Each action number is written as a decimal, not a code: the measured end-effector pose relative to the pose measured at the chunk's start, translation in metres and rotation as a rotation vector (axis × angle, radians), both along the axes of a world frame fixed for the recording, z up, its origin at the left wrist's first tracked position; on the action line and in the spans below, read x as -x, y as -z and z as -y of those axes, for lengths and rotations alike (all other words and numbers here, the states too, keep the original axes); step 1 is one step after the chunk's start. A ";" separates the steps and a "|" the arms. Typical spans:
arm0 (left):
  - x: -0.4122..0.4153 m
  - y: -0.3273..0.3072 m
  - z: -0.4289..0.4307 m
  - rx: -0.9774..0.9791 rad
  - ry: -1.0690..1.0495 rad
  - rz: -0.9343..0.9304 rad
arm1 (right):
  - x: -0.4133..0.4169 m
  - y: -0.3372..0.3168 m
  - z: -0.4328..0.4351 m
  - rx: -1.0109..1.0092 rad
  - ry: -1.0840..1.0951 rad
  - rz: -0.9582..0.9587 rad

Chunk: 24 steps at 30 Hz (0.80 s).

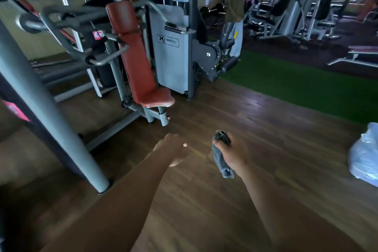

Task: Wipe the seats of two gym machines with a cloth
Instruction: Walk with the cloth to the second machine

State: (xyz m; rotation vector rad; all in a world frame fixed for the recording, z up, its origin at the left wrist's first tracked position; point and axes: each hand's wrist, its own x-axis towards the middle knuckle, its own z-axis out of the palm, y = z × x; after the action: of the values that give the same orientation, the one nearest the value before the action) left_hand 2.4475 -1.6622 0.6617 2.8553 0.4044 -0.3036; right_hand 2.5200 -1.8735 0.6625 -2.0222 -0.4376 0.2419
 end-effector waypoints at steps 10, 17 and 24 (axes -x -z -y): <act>-0.217 0.033 -0.110 0.042 -0.167 -0.024 | -0.250 0.021 -0.118 0.050 -0.156 -0.036; -0.328 0.034 -0.190 0.138 -0.358 0.007 | -0.398 0.017 -0.227 0.150 -0.305 -0.004; -0.423 0.068 -0.316 0.142 -0.427 0.009 | -0.513 0.053 -0.364 0.161 -0.399 -0.009</act>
State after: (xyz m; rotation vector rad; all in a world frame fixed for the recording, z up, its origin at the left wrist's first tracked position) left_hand 2.8707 -1.3464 0.5940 2.5470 0.9291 -0.2252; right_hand 3.0326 -1.5093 0.6099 -2.0743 -0.8393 0.5453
